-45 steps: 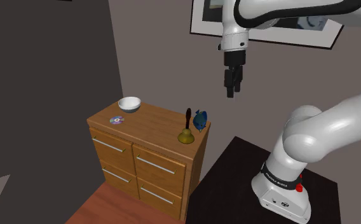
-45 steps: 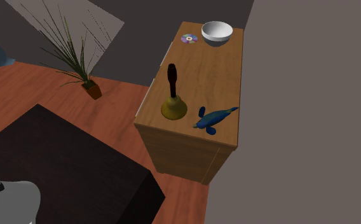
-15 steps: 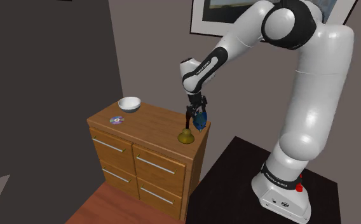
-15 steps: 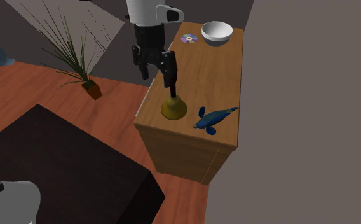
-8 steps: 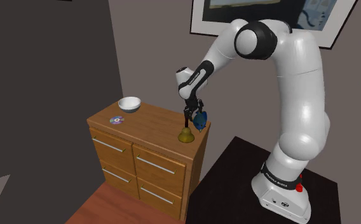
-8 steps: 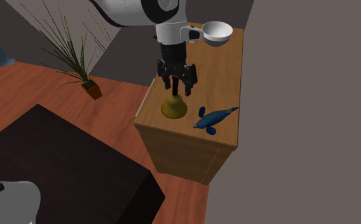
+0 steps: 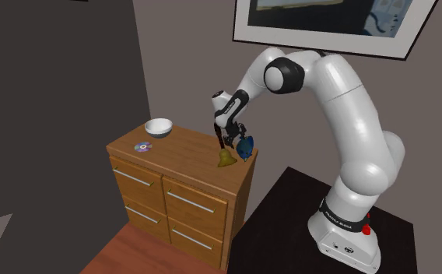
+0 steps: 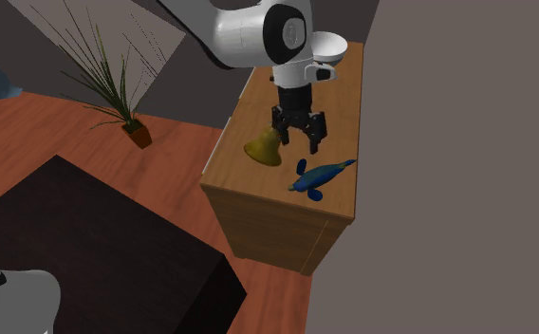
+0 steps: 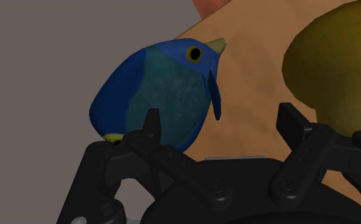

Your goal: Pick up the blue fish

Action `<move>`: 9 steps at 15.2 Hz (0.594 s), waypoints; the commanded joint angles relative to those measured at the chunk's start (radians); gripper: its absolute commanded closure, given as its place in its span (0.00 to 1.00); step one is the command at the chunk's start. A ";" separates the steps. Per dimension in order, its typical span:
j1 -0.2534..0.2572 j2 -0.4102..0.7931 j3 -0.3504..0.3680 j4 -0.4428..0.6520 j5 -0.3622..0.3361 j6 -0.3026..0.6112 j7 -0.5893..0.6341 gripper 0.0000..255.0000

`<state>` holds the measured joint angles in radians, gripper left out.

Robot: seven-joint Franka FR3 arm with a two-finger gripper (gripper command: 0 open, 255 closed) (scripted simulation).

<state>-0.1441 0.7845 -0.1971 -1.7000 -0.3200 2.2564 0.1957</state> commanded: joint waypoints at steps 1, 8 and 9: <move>-0.010 0.062 -0.006 0.075 0.001 -0.010 0.000 0.00; -0.016 0.149 -0.003 0.116 0.003 0.034 0.018 0.00; -0.016 0.149 -0.003 0.116 0.003 0.034 0.018 0.00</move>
<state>-0.1622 0.9158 -0.2063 -1.5763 -0.3178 2.2803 0.2108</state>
